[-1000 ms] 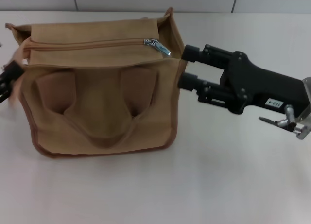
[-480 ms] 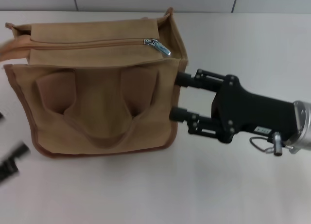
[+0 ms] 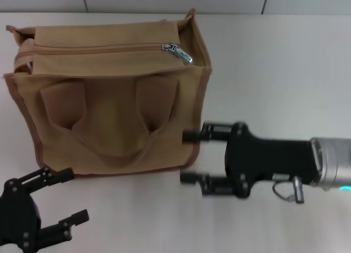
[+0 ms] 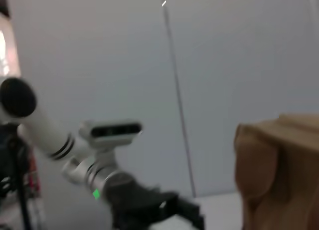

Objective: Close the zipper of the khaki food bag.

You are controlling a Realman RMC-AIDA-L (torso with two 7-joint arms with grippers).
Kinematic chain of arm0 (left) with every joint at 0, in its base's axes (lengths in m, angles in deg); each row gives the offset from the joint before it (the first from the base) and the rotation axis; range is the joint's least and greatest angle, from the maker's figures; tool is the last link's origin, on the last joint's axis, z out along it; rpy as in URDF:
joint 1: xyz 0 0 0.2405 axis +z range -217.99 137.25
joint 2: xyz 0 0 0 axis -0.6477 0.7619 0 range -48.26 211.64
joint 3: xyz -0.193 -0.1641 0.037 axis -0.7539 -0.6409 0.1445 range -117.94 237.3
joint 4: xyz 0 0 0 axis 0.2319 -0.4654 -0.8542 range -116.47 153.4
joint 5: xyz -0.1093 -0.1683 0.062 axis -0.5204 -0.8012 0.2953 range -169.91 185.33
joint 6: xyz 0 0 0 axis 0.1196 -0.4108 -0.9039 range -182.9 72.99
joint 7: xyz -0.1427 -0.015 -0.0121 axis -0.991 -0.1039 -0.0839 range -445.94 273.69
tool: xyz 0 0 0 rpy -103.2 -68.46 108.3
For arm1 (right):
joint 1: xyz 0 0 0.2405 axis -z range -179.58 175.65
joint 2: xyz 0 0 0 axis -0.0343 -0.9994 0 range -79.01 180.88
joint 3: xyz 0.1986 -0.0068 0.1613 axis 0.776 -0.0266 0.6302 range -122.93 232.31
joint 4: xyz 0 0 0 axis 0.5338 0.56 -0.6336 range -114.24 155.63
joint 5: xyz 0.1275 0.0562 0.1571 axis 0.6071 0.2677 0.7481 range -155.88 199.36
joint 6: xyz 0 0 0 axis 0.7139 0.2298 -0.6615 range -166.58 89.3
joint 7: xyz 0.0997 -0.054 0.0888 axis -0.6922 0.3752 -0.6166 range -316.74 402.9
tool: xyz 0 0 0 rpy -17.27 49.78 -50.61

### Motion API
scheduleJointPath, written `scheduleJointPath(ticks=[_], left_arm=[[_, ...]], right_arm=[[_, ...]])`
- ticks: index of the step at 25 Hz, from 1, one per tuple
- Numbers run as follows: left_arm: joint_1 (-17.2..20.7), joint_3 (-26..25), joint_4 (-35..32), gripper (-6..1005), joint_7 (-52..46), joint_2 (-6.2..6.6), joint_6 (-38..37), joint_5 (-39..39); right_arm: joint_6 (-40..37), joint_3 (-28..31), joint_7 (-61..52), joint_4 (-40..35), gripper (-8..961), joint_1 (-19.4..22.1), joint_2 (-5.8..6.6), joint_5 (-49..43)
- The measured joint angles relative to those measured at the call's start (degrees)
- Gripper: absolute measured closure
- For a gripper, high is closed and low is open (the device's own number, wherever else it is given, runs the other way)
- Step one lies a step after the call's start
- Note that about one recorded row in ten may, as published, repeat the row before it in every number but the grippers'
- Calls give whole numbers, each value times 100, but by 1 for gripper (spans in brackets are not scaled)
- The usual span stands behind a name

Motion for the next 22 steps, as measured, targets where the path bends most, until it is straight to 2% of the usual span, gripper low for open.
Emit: scheduleJointPath(ticks=[5,7,10,13,14,22], left_arm=[[-258,38,8,243,-168,5,-147,-7],[-330,63,24,243,-214,8,-180,7],[-485,105,60,242,-240,-60,-204,28],[-509,106,61,242,-241,-99,-195,27],[-545,137,62,242,-243,-149,-195,38],[-521,680,61,243,-369,-151,-112,99]], right_arm=[[140,-90,-420,-424,233,36,-23,-934],[157,-139,-341,-410,206,37,-30,-944],[164,-267,315,-215,164,90,-52,-867],[169,-300,580,-5,163,91,-58,-686],[172,-308,674,96,163,86,-59,-585],[187,-273,799,202,162,99,-59,-448]])
